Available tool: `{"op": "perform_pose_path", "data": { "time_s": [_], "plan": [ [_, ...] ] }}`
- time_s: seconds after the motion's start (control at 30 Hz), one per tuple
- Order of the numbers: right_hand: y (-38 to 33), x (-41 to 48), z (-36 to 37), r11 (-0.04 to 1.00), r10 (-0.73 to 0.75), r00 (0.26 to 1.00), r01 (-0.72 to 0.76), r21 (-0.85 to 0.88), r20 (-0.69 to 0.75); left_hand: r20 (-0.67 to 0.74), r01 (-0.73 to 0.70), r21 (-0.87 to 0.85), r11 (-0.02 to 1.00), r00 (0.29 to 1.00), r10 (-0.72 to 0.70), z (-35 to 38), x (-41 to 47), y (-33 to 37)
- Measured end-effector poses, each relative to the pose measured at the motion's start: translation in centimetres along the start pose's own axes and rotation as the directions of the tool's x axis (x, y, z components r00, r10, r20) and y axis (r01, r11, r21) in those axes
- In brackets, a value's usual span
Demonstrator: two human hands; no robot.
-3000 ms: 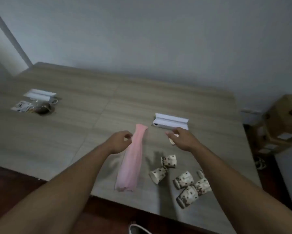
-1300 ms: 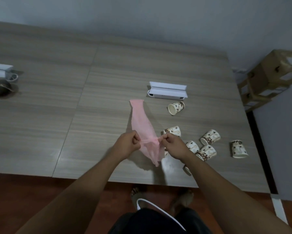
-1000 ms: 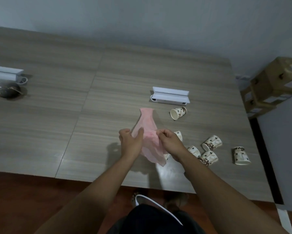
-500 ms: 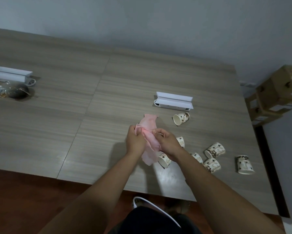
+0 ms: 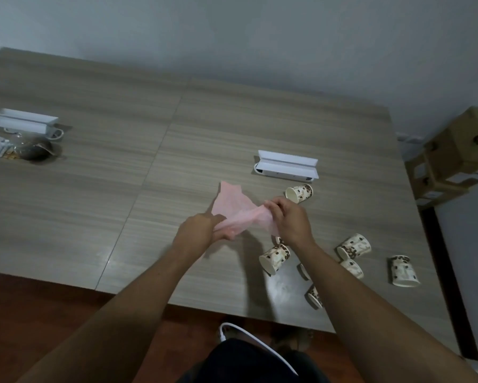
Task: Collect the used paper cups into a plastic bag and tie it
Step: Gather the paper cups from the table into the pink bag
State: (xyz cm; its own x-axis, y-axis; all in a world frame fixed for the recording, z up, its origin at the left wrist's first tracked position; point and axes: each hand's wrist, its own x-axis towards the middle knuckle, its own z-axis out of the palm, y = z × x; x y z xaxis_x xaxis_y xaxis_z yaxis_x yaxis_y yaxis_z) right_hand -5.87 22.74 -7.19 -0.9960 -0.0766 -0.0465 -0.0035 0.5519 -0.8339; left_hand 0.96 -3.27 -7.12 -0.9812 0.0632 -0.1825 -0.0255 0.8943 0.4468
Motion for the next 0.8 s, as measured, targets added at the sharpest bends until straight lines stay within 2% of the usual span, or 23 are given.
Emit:
{"op": "perform_pose_path", "data": {
  "time_s": [0.07,0.13,0.2,0.27,0.33,0.37,0.47,0.57,0.63,0.7,0.73,0.8],
  "plan": [
    [0.3,-0.2,-0.7,0.999,-0.033,0.998,0.035,-0.041,0.056,0.036,-0.019,-0.067,0.998,0.999,0.022,0.0,-0.5,-0.5],
    [1.4,-0.3,-1.9,0.994,-0.079,0.983,0.09,-0.057,0.168,0.023,0.082,-0.255,0.963,0.997,-0.079,-0.1,-1.0,-1.0],
    [2.5,-0.3,-3.0,0.983,-0.059,0.956,0.105,-0.149,0.289,0.045,0.169,-0.402,0.9,0.985,-0.164,-0.2,-1.2,-1.4],
    [3.8,-0.2,-3.4,0.964,-0.019,0.95,0.1,-0.246,0.311,0.082,0.236,-0.485,0.842,0.971,-0.225,-0.3,-1.6,-1.4],
    [4.7,-0.4,-3.5,0.969,0.077,0.977,-0.026,-0.247,0.198,0.057,0.249,-0.583,0.773,0.962,-0.267,-0.1,-1.7,-1.4],
    [5.3,-0.7,-3.1,0.96,0.179,0.974,-0.143,-0.24,0.138,0.028,0.239,-0.63,0.739,0.958,-0.286,0.3,-1.6,-1.3],
    [5.3,-1.7,-1.6,0.881,0.474,0.878,-0.471,-0.046,0.072,-0.031,0.221,-0.71,0.668,0.939,-0.344,1.1,-1.4,0.2],
    [3.5,-3.4,0.5,0.689,0.65,0.731,-0.682,0.245,0.209,0.015,0.259,-0.784,0.564,0.916,-0.401,1.2,-1.3,2.5],
    [1.3,-5.2,1.5,0.57,0.627,0.662,-0.749,0.337,0.411,0.097,0.281,-0.815,0.506,0.928,-0.36,1.3,-1.4,3.9],
    [0.5,-6.5,2.6,0.602,0.548,0.669,-0.732,0.319,0.502,0.184,0.303,-0.852,0.428,0.937,-0.297,1.6,-1.5,4.8],
    [0.4,-6.8,3.0,0.646,0.519,0.698,-0.698,0.307,0.494,0.209,0.301,-0.881,0.365,0.94,-0.268,1.7,-1.5,5.0],
    [1.7,-6.9,3.8,0.738,0.519,0.766,-0.625,0.253,0.379,0.234,0.3,-0.926,0.23,0.933,-0.274,1.5,-1.3,5.0]
  ]
}}
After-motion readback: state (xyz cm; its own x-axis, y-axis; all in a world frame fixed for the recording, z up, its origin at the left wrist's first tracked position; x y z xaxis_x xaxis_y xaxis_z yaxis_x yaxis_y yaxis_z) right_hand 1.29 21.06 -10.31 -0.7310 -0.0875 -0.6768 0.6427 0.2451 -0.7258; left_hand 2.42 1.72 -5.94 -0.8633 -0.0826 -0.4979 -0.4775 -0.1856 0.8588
